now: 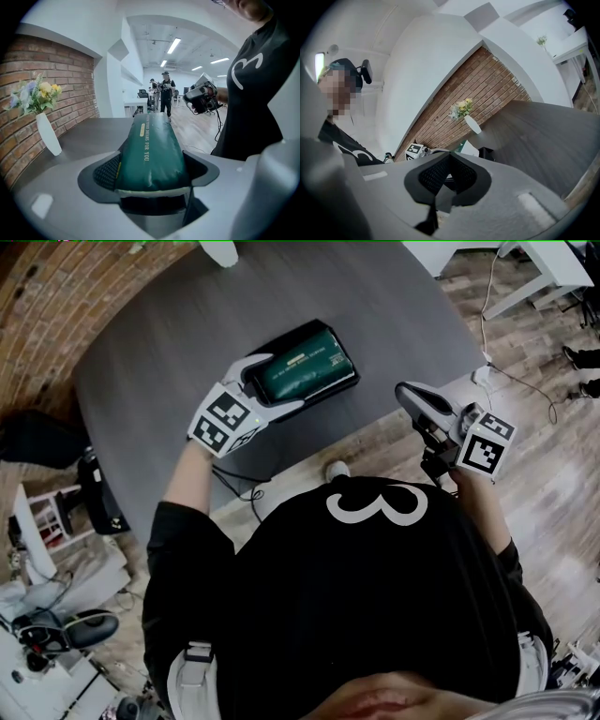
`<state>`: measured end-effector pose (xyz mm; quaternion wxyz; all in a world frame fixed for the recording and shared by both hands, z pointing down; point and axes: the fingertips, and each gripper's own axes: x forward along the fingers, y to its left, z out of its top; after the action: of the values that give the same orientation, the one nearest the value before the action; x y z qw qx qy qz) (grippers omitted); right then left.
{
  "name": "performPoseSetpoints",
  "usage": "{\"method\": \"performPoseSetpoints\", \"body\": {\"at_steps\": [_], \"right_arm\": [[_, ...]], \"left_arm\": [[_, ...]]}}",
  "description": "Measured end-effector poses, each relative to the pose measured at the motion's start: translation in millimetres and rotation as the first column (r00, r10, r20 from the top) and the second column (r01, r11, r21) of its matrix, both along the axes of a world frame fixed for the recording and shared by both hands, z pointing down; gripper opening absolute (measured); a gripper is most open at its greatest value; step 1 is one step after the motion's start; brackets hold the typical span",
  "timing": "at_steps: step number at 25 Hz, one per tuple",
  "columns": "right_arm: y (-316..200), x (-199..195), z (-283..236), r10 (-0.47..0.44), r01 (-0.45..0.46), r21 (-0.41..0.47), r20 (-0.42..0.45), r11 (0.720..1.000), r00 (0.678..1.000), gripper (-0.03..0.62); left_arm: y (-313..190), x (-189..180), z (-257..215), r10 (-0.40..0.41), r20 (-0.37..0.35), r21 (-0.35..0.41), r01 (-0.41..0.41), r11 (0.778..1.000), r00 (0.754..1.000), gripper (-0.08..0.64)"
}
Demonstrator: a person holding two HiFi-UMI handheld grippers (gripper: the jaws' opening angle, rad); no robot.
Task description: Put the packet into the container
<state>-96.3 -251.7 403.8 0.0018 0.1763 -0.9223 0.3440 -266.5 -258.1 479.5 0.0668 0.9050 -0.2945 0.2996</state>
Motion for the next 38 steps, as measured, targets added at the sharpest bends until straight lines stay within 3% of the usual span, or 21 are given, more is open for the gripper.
{"method": "performPoseSetpoints", "body": {"at_steps": [12, 22, 26, 30, 33, 36, 38], "right_arm": [[0, 4, 8, 0.007, -0.007, -0.022, -0.003, 1.000, 1.000, 0.002], [-3, 3, 9, 0.004, -0.004, -0.028, 0.000, 1.000, 1.000, 0.002], [-3, -1, 9, -0.010, 0.010, -0.022, 0.004, 1.000, 1.000, 0.002], [-4, -8, 6, -0.015, 0.015, -0.015, 0.010, 1.000, 1.000, 0.002], [-2, -8, -1, -0.033, 0.032, 0.015, 0.009, 0.999, 0.999, 0.002], [1, -15, -17, -0.059, 0.058, 0.049, 0.029, 0.997, 0.998, 0.002], [3, -25, -30, -0.082, 0.079, 0.082, 0.037, 0.993, 0.996, 0.002]], "left_arm": [[-5, 1, 33, 0.018, 0.057, -0.076, -0.014, 0.997, 0.998, 0.433], [-2, 5, 35, 0.035, 0.038, -0.097, -0.031, 0.995, 0.999, 0.442], [-3, 9, 24, -0.003, -0.043, -0.103, -0.002, 0.995, 0.999, 0.456], [0, 11, 10, -0.030, -0.064, -0.078, 0.025, 0.997, 0.998, 0.453], [3, 17, -11, -0.079, -0.121, -0.060, 0.072, 0.996, 0.990, 0.388], [9, 14, -43, -0.159, -0.223, -0.049, 0.152, 0.987, 0.962, 0.302], [17, 11, -70, -0.207, -0.306, -0.042, 0.204, 0.978, 0.929, 0.244]]}}
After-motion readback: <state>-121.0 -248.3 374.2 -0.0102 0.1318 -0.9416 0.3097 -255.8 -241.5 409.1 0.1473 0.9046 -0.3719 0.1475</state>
